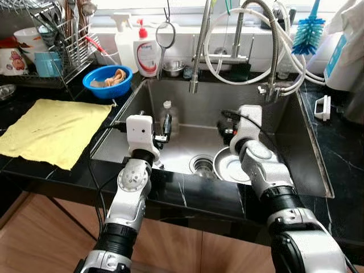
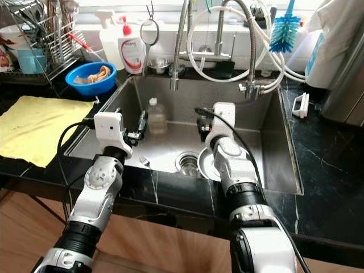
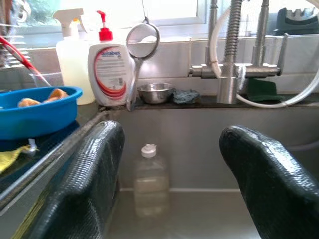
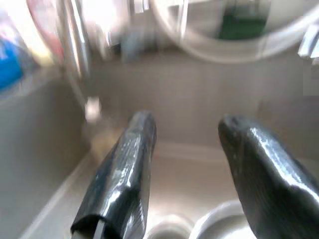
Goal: Kitchen organization
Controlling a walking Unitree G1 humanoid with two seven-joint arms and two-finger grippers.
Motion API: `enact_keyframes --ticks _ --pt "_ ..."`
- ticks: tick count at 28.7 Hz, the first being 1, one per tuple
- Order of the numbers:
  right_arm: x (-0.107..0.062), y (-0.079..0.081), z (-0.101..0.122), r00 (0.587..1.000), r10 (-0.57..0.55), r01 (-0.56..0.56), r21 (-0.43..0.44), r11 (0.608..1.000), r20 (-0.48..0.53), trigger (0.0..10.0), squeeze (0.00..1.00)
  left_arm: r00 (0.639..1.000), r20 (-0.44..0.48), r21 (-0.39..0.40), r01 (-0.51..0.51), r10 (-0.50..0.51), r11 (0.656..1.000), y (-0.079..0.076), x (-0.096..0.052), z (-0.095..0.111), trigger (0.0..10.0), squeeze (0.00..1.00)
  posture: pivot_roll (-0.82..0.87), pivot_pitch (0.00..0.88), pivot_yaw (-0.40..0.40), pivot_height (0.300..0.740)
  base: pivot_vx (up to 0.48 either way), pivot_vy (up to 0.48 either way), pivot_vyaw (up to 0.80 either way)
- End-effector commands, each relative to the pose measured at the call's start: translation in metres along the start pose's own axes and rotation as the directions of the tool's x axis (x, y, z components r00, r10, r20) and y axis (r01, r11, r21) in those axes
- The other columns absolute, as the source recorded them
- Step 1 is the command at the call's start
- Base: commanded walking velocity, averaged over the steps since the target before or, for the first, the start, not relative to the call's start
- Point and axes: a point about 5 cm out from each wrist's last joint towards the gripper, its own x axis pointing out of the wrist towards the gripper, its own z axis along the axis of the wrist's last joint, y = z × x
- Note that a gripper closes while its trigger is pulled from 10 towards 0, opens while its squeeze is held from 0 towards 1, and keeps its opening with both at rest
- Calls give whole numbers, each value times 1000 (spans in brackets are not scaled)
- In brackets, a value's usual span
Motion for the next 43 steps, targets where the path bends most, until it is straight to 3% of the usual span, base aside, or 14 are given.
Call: enact_keyframes --ticks 1,7,13,14,17,19,21,25,30,39,43 --pt "-2 4 8 999 1 0 -18 1000 53 10000 0 1000 15 18 -11 10 1000 3 1 4 10000 0 -226 0 103 740 0 0 0" --pt "-44 11 23 956 62 0 -210 978 287 10000 0 999 25 27 -30 29 999 7 2 4 10000 0 -256 0 118 740 0 0 0" --pt "-76 7 38 917 87 -2 -215 977 389 10000 0 997 27 74 -79 77 994 25 -3 3 10000 0 -270 0 118 740 0 0 0" --pt "-87 4 37 912 80 8 -213 977 401 10000 0 996 31 78 -88 86 993 28 -5 3 10000 0 -267 0 114 740 0 0 0" --pt "-98 1 33 910 76 13 -211 977 408 10000 0 995 34 82 -97 95 992 31 -6 4 10000 0 -278 0 121 740 0 0 0" --pt "-103 -2 26 915 103 6 -269 963 391 10000 0 995 34 86 -97 94 992 32 -8 4 10000 0 -276 0 122 740 0 0 0" --pt "-107 -6 20 920 138 -8 -336 942 366 10000 0 996 33 97 -89 86 991 33 -12 4 10000 0 -276 0 124 740 0 0 0" --pt "-108 -13 15 931 124 0 -339 941 344 10000 0 995 23 129 -103 101 986 43 -19 2 10000 0 -279 0 127 740 0 0 0" --pt "-107 -12 22 927 90 27 -305 952 364 10000 0 976 9 196 -213 215 957 76 -37 0 10000 0 -267 0 112 740 0 0 0" --pt "-108 -1 16 939 95 1 -281 960 331 10000 0 976 -2 159 -216 219 963 67 -40 -5 10000 0 -264 0 97 740 0 0 0" --pt "-104 4 15 942 116 -21 -288 957 316 10000 0 972 12 132 -233 234 963 61 -35 -4 10000 0 -257 0 61 740 0 0 0"
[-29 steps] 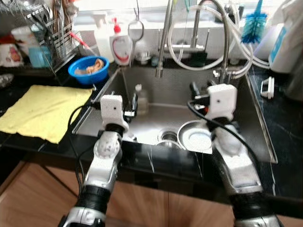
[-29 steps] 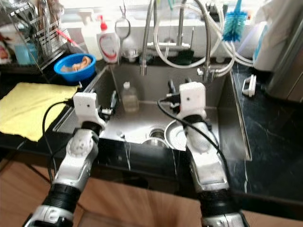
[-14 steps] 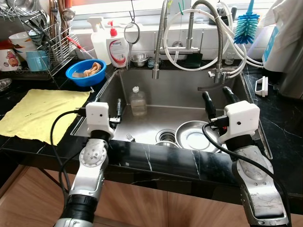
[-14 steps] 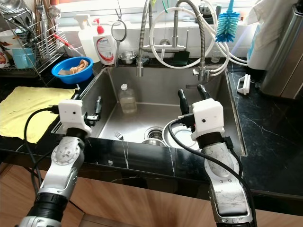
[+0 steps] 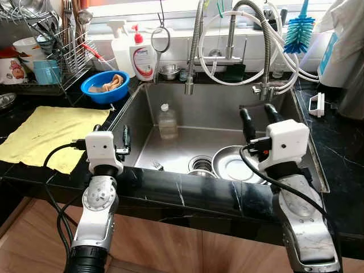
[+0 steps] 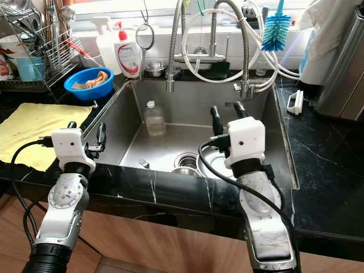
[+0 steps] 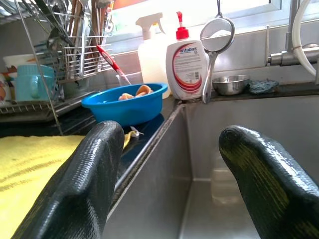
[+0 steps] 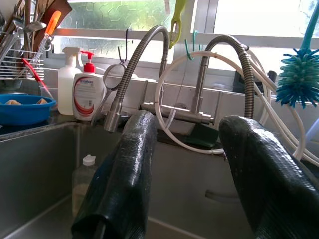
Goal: Kitchen organization
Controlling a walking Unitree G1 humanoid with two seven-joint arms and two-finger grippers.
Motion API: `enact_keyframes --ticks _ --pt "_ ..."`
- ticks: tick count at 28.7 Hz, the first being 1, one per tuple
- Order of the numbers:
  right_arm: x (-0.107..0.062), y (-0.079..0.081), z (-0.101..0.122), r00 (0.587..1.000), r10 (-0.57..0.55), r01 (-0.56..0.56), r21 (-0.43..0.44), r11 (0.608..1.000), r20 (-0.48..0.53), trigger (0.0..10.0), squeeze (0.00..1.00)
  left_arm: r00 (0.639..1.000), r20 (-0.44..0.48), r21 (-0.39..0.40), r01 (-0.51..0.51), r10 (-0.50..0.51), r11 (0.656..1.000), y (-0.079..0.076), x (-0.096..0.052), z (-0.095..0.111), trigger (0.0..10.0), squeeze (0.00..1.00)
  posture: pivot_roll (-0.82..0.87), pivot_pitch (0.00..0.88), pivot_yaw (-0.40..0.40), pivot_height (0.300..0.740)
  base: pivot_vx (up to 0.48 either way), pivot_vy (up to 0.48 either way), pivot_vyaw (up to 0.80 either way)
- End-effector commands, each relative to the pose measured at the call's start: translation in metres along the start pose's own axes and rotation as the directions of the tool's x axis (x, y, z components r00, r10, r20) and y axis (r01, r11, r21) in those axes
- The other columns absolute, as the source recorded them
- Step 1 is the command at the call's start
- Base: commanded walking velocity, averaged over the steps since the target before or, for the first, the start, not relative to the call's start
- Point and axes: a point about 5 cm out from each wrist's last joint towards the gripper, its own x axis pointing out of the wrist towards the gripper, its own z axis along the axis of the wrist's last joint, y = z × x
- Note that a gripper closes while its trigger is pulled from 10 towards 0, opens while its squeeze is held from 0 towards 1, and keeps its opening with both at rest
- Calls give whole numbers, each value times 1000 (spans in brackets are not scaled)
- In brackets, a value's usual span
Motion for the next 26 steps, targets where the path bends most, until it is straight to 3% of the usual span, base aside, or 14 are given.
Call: enact_keyframes --ticks 1,9,26 --pt "4 4 6 1000 17 -18 3 1000 18 10000 0 1000 11 0 -21 21 1000 1 3 3 10000 0 -257 0 61 740 0 0 0" --pt "13 1 10 999 24 -24 4 1000 38 10000 0 999 16 -28 -48 48 998 -4 4 4 10000 0 -241 0 36 740 0 0 0" --pt "13 17 4 996 84 -84 63 994 6 10000 0 999 48 -23 -23 24 999 -12 13 9 10000 0 -241 0 44 740 0 0 0"
